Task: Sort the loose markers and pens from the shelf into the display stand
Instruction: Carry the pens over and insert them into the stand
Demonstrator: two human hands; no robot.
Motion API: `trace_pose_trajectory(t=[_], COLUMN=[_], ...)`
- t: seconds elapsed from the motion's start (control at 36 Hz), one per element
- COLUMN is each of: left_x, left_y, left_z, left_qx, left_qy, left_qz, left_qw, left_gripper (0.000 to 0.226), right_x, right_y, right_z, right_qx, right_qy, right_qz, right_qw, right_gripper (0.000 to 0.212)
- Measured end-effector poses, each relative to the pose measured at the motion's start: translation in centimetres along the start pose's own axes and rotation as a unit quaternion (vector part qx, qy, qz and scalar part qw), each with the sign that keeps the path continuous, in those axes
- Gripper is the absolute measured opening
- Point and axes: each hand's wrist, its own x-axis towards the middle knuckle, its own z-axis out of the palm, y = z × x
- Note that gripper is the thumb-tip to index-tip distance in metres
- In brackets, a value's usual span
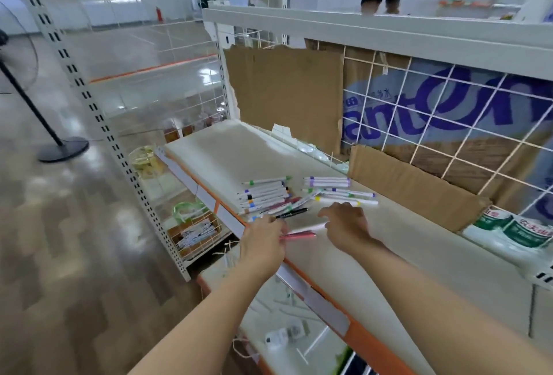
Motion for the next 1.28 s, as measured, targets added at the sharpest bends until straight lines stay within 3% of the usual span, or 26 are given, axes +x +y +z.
trace_pose_trajectory(t=[0.17, 0.33, 0.56, 0.69, 0.75, 0.89, 1.08, 1.28], left_x=[1.6, 2.1, 2.7, 2.8, 2.7, 2.9, 3.6, 3.7], left_y=[0.2, 0.9, 0.9, 1.1, 1.4, 2.1, 3.8, 5.2], left_z=[1.0, 1.3, 2.4, 2.6, 2.4, 1.8, 0.3, 0.6], left_qx=[0.023, 0.114, 0.154, 0.171, 0.141, -0.035, -0.217, -0.279], left_qy=[-0.004, -0.019, -0.03, -0.028, -0.011, 0.092, 0.162, 0.153], left_qz=[0.016, 0.058, 0.051, 0.047, 0.038, 0.013, 0.013, 0.05], left_qw=[1.0, 0.992, 0.986, 0.984, 0.989, 0.995, 0.963, 0.947], left_gripper=[0.034, 0.027, 0.021, 0.04, 0.042, 0.019, 0.019, 0.011], right_x=[1.4, 1.8, 1.3, 1.2, 1.0, -0.1, -1.2, -5.0], right_y=[0.2, 0.9, 1.8, 1.6, 1.5, 1.8, 3.4, 4.9], right_z=[0.5, 0.7, 0.1, -0.4, -0.8, -2.5, -2.8, -2.1], right_qx=[-0.016, 0.013, 0.21, 0.354, 0.419, 0.528, 0.437, 0.309], right_qy=[-0.001, 0.004, 0.046, 0.136, 0.171, 0.212, 0.284, 0.317], right_qz=[-0.002, -0.018, 0.009, 0.032, 0.032, 0.033, 0.081, 0.109], right_qw=[1.0, 1.0, 0.977, 0.925, 0.891, 0.822, 0.849, 0.89], right_gripper=[0.032, 0.016, 0.008, 0.013, 0.01, 0.013, 0.011, 0.024])
